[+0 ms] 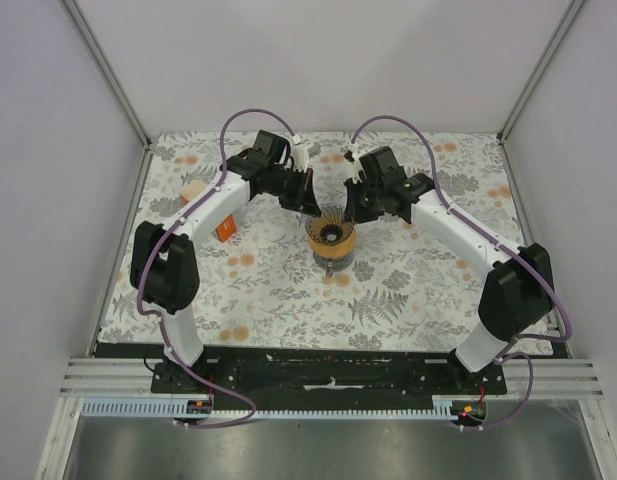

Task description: Place the coffee filter in the dripper

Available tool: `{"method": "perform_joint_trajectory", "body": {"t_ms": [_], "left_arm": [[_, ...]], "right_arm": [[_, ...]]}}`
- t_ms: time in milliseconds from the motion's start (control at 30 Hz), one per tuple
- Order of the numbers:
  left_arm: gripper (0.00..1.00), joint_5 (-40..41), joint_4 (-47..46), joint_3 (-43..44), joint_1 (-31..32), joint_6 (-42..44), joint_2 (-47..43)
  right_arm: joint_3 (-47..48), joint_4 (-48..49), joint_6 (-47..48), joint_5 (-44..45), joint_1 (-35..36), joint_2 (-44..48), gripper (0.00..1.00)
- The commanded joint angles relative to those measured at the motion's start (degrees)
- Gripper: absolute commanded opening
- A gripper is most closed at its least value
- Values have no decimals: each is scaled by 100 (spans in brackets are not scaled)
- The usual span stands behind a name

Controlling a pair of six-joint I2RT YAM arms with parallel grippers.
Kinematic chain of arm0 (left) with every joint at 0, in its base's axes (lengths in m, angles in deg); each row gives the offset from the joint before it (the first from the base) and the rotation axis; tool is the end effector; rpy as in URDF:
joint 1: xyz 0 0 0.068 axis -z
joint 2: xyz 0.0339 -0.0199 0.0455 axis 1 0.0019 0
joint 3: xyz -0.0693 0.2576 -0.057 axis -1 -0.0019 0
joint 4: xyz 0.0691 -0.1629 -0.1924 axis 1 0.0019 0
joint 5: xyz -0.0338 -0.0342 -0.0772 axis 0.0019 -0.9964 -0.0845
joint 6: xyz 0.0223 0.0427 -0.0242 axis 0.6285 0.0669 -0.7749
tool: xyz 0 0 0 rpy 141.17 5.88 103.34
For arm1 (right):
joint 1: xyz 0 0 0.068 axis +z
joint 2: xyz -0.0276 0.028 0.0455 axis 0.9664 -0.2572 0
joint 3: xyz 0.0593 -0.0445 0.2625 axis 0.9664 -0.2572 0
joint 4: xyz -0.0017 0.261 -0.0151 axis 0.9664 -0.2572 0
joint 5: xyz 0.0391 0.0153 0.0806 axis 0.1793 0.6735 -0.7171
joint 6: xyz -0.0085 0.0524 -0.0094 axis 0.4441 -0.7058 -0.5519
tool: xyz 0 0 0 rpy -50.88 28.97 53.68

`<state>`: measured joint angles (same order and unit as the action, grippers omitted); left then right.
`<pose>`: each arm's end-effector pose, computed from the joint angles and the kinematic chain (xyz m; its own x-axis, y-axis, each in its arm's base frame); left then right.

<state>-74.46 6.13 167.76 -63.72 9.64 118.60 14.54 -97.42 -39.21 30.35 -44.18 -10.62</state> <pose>0.3581 -0.1991 0.2837 -0.7871 0.2704 -0.5544 0.5850 0.6120 -0.5322 0.3104 0.1912 0.2959 -0.7814 -0.1607 -0.6030 -0.3868 0.8830 0.2660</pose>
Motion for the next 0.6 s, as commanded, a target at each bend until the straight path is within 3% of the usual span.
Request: {"method": "perform_joint_trajectory", "body": {"t_ms": [0,300,467,567], "left_arm": [[2,114,-93,-233,133,60,92],[2,342,-480,-954,213,298,233],[2,1054,-909,-1638,546,729,5],[2,853,-946,-1816,573,729,162]], "right_arm": [[-351,43,118,245,37,-200,0],[-1124,623,57,368,-24,-253,0],[-1599,1071,-66,351,-24,-113,0],[-1679,1142,-101,412,-24,-174,0]]}}
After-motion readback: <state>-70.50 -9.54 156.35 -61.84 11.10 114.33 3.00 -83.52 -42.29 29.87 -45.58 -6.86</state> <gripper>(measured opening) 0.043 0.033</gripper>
